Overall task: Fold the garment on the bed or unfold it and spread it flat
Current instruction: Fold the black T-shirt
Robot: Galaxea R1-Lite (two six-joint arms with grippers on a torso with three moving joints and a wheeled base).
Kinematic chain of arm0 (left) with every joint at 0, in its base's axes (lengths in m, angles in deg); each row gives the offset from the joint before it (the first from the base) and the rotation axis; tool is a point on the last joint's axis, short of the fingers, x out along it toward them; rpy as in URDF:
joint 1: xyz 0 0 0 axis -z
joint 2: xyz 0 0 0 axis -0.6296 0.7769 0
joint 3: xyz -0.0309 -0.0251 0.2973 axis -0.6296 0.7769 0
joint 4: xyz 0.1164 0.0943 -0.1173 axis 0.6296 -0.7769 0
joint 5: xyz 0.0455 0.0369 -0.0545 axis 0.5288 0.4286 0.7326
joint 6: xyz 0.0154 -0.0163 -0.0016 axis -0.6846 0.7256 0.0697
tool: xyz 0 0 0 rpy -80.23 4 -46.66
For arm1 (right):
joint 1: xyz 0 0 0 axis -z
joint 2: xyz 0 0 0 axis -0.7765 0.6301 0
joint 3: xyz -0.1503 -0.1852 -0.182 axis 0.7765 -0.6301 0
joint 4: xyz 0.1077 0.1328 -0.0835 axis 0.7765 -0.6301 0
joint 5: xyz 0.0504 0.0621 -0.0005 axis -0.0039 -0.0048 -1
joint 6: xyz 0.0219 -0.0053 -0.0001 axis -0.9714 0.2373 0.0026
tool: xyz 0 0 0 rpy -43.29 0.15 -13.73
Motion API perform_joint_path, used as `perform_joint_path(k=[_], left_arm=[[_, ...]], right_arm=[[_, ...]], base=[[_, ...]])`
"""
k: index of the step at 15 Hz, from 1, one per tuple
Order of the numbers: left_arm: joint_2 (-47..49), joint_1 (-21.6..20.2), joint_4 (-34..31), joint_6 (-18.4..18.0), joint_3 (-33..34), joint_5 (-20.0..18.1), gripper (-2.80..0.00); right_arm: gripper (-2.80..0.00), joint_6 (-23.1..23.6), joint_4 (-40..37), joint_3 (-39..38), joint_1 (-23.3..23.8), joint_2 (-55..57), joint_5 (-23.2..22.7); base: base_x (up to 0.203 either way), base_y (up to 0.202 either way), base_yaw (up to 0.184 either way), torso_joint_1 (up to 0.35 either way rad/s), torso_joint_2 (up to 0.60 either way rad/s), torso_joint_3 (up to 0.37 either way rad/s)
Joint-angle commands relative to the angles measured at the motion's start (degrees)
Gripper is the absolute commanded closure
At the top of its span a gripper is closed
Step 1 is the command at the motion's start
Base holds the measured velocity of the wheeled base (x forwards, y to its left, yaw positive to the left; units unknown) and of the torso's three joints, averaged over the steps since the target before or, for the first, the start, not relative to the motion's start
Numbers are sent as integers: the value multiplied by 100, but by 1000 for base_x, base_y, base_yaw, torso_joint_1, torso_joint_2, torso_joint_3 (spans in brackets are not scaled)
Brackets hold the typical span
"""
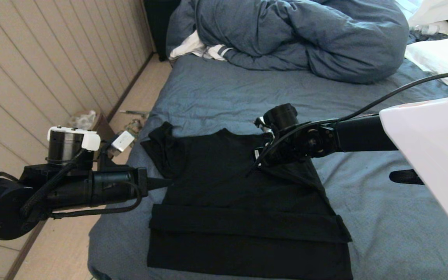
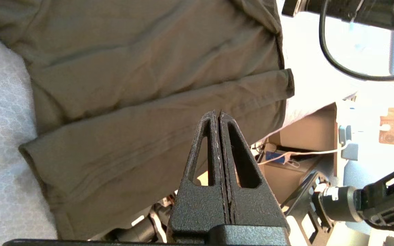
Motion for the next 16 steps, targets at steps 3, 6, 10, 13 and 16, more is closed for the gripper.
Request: perform_joint_path(k=[3,6,10,13,16], left_arm=[[51,26,27,17,2,-14,0],[68,26,27,8,2,-14,0],[77,35,27,8,11,-14,0],[120,35,198,10,69,-11,0],[165,88,335,8,105,-5,0]], right_arm=[[-280,-14,1,-94,-3,19,0],[-280,-17,1,-124,-4,160,-14],[-280,-38,4,38,4,489,-44],[0,-23,1,195,32,609,-33],[0,-32,1,220,57,582,-18]], base=[[0,0,0,0,0,0],[0,0,0,0,0,0],[0,0,0,0,0,0],[0,0,0,0,0,0],[0,0,0,0,0,0]])
